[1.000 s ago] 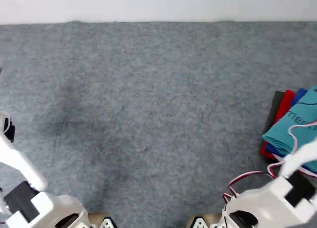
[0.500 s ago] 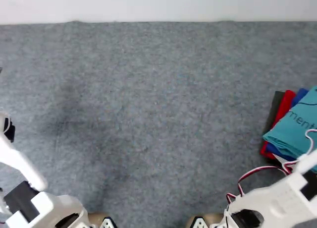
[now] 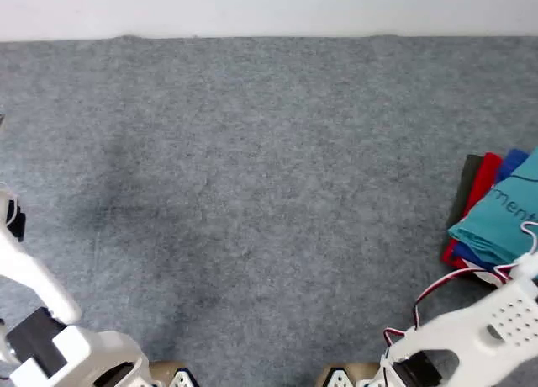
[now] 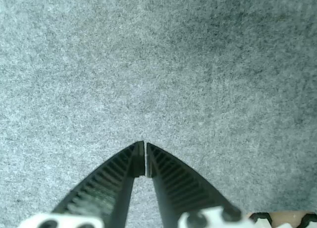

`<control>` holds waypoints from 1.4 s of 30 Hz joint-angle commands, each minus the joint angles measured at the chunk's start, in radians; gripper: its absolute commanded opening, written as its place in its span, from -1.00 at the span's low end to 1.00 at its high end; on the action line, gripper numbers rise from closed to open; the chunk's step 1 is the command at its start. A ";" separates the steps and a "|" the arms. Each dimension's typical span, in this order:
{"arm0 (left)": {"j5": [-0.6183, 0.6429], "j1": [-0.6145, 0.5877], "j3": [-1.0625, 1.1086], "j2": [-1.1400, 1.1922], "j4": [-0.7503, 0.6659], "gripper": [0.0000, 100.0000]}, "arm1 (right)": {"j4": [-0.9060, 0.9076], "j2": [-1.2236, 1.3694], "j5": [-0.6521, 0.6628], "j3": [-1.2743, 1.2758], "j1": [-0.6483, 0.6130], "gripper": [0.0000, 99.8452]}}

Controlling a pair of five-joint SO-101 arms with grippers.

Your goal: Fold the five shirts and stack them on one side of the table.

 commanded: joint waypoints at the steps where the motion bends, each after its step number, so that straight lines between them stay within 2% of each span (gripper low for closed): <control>1: -0.006 0.008 -0.033 -0.038 0.008 -0.97 | 0.064 -0.067 0.003 -0.152 -0.039 -0.98; 5: -0.005 0.008 -0.033 -0.040 0.009 -0.97 | 0.163 -0.131 0.002 -0.227 -0.140 -0.98; 10: -0.002 0.008 -0.033 -0.041 0.012 -0.97 | 0.189 -0.094 0.002 -0.144 -0.259 -0.98; 16: -0.002 0.008 -0.033 -0.048 0.014 -0.97 | 0.136 0.097 0.002 -0.109 -0.305 -0.98; 19: -0.002 0.008 -0.033 -0.048 0.029 -0.97 | 0.140 0.093 0.002 -0.147 -0.314 -0.98; 23: 0.000 0.014 -0.033 -0.060 0.031 -0.97 | 0.246 -0.005 0.002 -0.232 -0.346 -0.98; 27: 0.000 0.040 -0.030 -0.175 0.031 -0.97 | 0.392 -0.119 0.000 -0.275 -0.394 -0.98; 29: 0.000 0.068 -0.008 -0.247 0.031 -0.97 | 0.483 -0.165 -0.051 -0.275 -0.420 -0.98; 31: 0.012 0.098 0.042 -0.327 0.029 -0.95 | 0.561 -0.203 -0.166 -0.273 -0.453 -0.98; 35: 0.193 0.163 0.145 -0.474 0.029 -0.83 | 0.564 -0.312 -0.440 -0.210 -0.473 -0.98; 42: 0.448 0.362 0.292 -0.626 0.000 -0.82 | 0.562 -0.549 -0.479 0.028 -0.567 -0.98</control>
